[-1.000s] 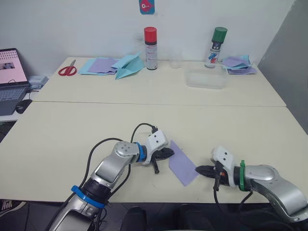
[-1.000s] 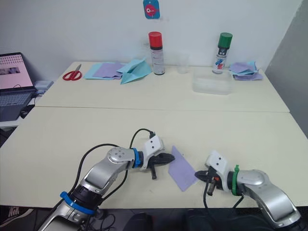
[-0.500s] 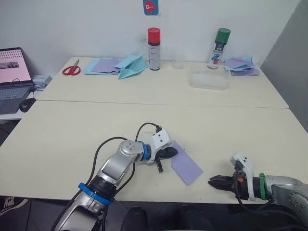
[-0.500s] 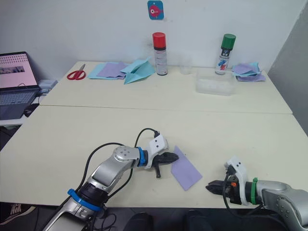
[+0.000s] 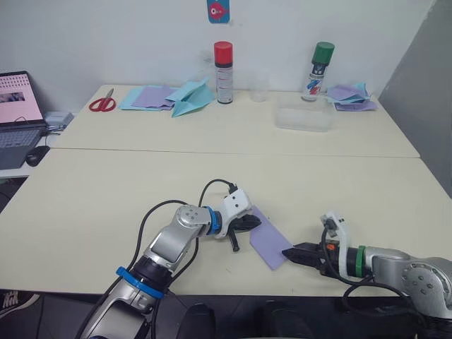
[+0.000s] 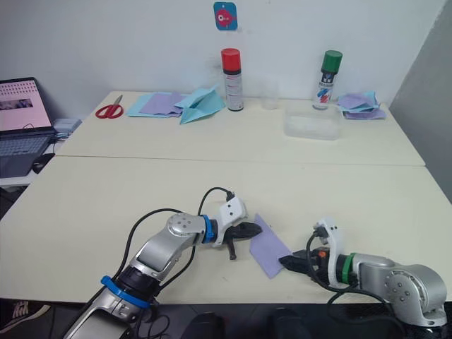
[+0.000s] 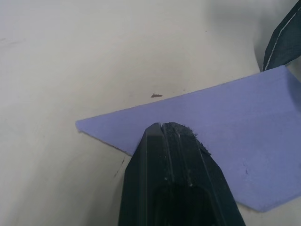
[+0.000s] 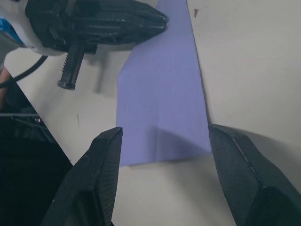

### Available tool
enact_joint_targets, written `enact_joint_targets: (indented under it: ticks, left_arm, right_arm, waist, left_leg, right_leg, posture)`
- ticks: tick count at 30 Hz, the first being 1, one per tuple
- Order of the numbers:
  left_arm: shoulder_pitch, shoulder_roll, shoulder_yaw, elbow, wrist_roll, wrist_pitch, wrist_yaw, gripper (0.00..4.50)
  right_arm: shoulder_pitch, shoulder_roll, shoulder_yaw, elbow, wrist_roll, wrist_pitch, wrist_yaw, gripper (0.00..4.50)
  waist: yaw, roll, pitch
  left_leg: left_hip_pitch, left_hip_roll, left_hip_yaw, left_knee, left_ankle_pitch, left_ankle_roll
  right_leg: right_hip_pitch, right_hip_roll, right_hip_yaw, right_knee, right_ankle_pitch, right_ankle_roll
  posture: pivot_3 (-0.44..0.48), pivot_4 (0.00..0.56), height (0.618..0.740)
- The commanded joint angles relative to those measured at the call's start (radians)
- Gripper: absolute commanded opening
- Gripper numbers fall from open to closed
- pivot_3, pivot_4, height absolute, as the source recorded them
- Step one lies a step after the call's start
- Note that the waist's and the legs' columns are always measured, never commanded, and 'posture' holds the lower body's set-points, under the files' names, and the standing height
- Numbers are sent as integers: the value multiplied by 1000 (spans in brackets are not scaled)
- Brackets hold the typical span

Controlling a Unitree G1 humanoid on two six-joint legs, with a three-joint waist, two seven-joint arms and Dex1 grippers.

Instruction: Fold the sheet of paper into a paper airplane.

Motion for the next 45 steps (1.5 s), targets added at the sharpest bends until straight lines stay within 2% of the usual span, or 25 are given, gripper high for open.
enact_joint_targets:
  ticks: [1, 10, 15, 19, 24, 26, 29, 31, 34, 39, 43, 45]
  left_arm:
    - [6, -4, -29, 23, 24, 11, -3, 0]
    - [6, -6, -29, 22, 29, 12, -1, 0]
    - [3, -7, -29, 23, 30, 16, 1, 0]
    - [1, -8, -27, 26, 31, 17, 2, 0]
    - [3, -6, -19, 27, 29, 20, 4, 0]
    - [4, -4, -14, 26, 27, 22, 6, 0]
    - [14, 15, 51, -6, -21, 25, -3, 0]
    - [17, 35, 128, -40, -84, 40, -19, 0]
    - [35, 120, 268, -145, -200, 105, -65, 0]
    - [138, 272, 406, -321, -323, 151, -134, 0]
    - [225, 329, 475, -427, -381, 160, -142, 0]
    - [266, 350, 503, -479, -414, 175, -136, 0]
  right_arm:
    - [-15, 46, -15, 25, 18, 73, -47, 3008]
    - [-59, 174, -65, 64, 79, 157, -108, 3008]
    - [-39, 148, -84, 96, 152, 157, -135, 3008]
    - [-31, 176, -88, 101, 170, 157, -178, 1804]
    - [-53, 182, -102, 114, 177, 157, -212, 29]
    - [-59, 175, -101, 114, 180, 157, -214, 29]
    - [-92, 139, -70, 113, 159, 139, -188, 29]
    - [-117, 124, -45, 119, 148, 118, -174, 29]
    - [-164, 86, 19, 120, 127, 78, -139, 29]
    - [-258, 18, 163, 159, 36, -30, -72, 29]
    - [-393, -32, 301, 241, -57, -146, 40, 29]
    - [-490, -72, 394, 305, -115, -223, 150, 29]
  waist:
    - [0, 0, 0]
    - [-2, 1, 0]
    - [-2, 2, 1]
    - [-1, 2, 1]
    - [-2, 1, 1]
    - [-2, 1, 1]
    - [-4, 1, 2]
    - [-8, 2, 4]
    - [-21, 2, 9]
    - [-25, 6, 13]
    - [-23, 6, 17]
    - [-23, 5, 25]
  left_leg:
    - [0, 0, 0, 0, 0, 0]
    - [0, 1, -1, -2, 0, 0]
    - [-1, 1, -1, -2, 0, 0]
    - [-4, 1, -1, -2, 0, 0]
    - [-7, 1, -1, -2, 0, 0]
    - [-7, 1, -2, -2, 0, 0]
    - [-8, 1, -1, -2, 0, 0]
    - [-9, 1, 0, -2, 0, 0]
    - [-14, 2, 2, -2, 0, 0]
    - [-25, 3, 1, -2, 0, 0]
    - [-28, 3, 2, -3, 0, 0]
    - [-28, 3, 2, -2, 0, 0]
  right_leg:
    - [0, 0, 0, 0, 0, 0]
    - [-1, 1, -1, 0, 1, 2]
    - [-1, 1, -1, -1, 1, 1]
    - [-2, 1, -2, -3, 1, 2]
    - [-5, 1, -2, -3, 2, 3]
    - [-5, 1, -2, -3, 2, 3]
    - [-6, 1, -1, -3, 2, 3]
    - [-8, 1, 0, -3, 2, 3]
    - [-17, 2, 2, 1, 3, 4]
    - [-27, 10, -1, 2, 2, 3]
    - [-31, 10, -1, 3, 2, 3]
    - [-31, 10, 0, 4, 2, 3]
  posture:
    - [0, 150, 740]
    - [0, 150, 740]
    - [0, 150, 740]
    - [0, 150, 740]
    - [0, 150, 740]
    - [0, 150, 740]
    - [0, 150, 740]
    - [0, 150, 740]
    - [0, 150, 740]
    - [0, 150, 740]
    - [0, 150, 740]
    - [0, 150, 740]
